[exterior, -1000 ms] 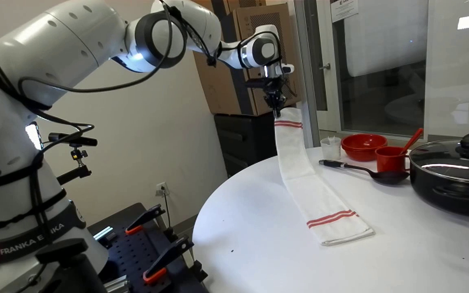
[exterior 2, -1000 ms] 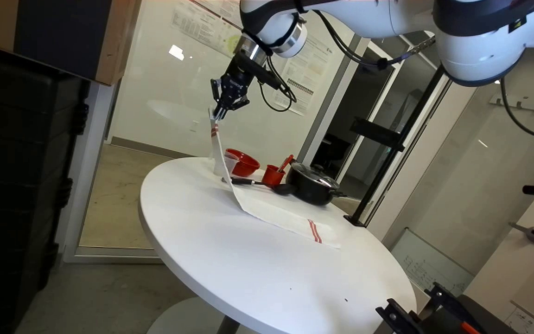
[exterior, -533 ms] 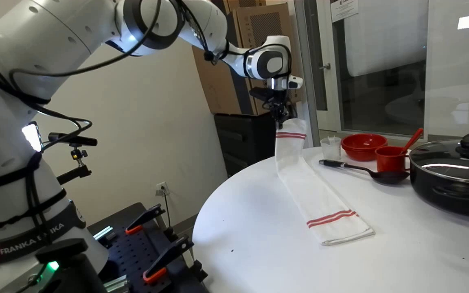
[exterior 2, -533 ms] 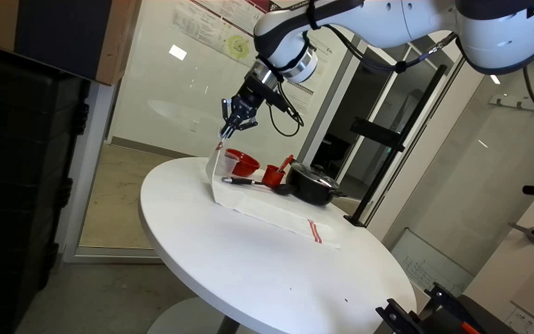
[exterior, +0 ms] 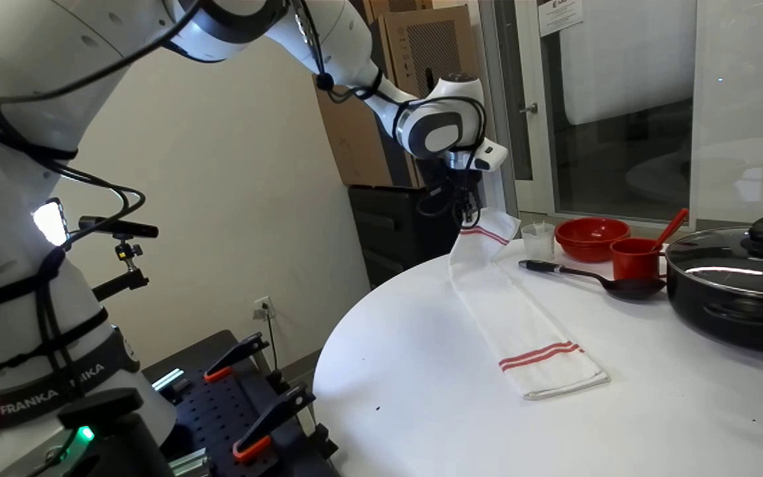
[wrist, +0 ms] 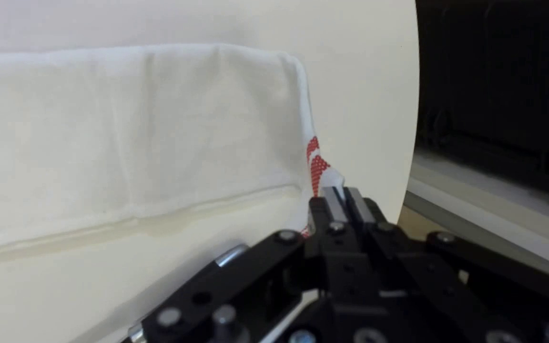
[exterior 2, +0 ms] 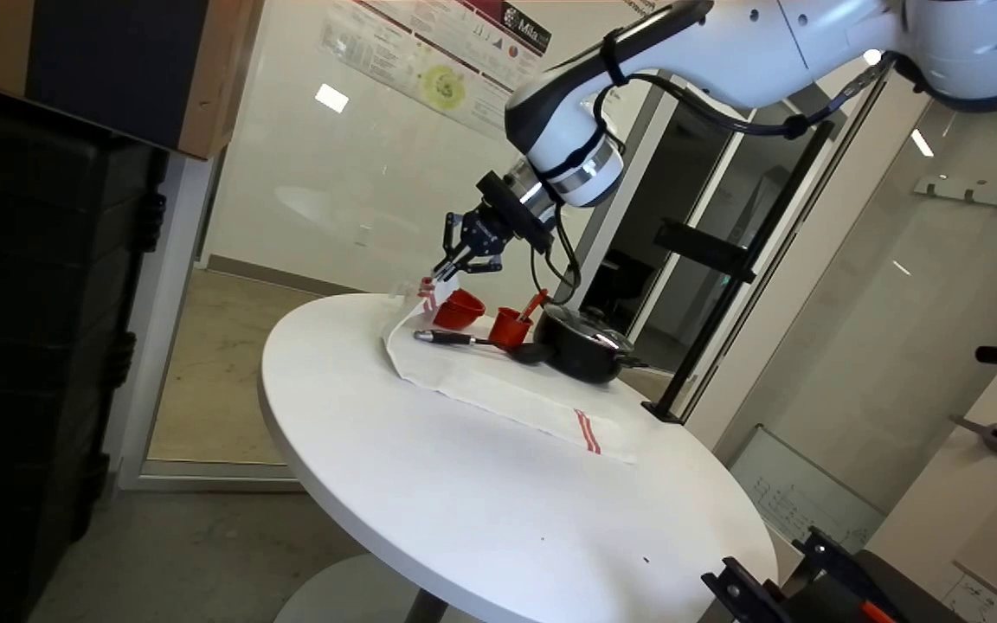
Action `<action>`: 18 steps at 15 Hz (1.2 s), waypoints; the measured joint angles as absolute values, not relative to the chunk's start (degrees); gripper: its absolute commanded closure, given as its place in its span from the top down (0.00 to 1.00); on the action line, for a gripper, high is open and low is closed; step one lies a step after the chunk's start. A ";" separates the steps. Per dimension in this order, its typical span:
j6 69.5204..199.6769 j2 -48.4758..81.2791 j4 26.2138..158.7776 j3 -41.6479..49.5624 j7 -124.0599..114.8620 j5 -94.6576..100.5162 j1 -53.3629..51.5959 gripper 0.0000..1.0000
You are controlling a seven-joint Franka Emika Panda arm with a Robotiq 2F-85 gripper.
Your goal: Fold the towel
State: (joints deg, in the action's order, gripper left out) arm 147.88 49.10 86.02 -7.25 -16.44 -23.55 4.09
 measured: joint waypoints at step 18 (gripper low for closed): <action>181.38 29.51 130.66 -54.48 20.02 -71.79 60.57 0.01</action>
State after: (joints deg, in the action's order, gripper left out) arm 181.38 29.51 130.66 -54.48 20.02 -71.79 60.57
